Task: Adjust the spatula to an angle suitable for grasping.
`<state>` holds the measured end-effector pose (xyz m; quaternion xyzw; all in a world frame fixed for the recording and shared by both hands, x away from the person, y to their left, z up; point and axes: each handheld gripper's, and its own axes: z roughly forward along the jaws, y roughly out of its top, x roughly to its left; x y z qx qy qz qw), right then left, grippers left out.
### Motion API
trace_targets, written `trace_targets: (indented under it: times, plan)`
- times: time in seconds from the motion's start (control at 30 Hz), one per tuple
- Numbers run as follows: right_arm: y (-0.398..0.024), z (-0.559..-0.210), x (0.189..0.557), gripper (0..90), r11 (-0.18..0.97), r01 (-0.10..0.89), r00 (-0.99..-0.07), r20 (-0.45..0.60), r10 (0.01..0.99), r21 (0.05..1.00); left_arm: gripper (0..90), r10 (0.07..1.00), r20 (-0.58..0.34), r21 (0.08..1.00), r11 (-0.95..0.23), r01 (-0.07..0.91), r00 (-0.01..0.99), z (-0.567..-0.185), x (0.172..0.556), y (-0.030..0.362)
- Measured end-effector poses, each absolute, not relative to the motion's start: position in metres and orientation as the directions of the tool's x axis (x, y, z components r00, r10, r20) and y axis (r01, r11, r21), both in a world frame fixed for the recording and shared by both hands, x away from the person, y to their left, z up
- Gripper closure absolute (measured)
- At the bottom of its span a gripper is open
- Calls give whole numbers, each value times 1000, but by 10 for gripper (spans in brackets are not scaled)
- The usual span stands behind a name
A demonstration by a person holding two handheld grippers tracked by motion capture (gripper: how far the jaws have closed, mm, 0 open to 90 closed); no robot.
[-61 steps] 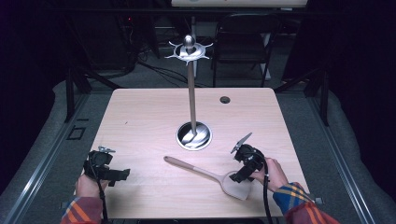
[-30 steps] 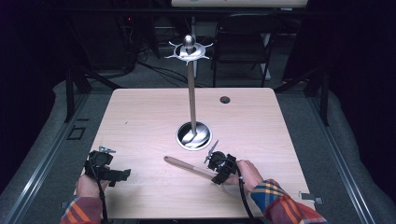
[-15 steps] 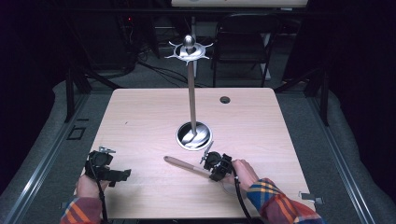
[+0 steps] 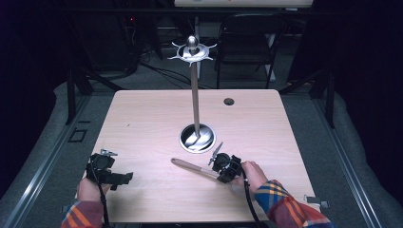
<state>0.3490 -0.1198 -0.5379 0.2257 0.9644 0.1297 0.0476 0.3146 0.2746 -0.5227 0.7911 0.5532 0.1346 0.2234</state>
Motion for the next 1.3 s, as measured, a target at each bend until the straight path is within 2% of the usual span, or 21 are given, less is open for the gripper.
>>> trace_targets:
  times: [0.47, 0.5, 0.87, 1.3]
  plan:
    - [-157, -526, 347, 771, 861, 434, -883, -64, 465, 265, 0, 935, -36, 508, -287, 812, 353, -522, 314, 275]
    - [-160, -527, 347, 771, 850, 442, -878, -57, 476, 286, 0, 935, -36, 508, -287, 812, 352, -522, 314, 275]
    - [-192, -531, 347, 769, 862, 451, -876, -74, 477, 231, 0, 934, -34, 507, -291, 811, 356, -522, 314, 274]
    - [-219, -534, 348, 748, 834, 514, -844, -57, 534, 201, 0, 929, -38, 505, -301, 809, 369, -522, 316, 273]
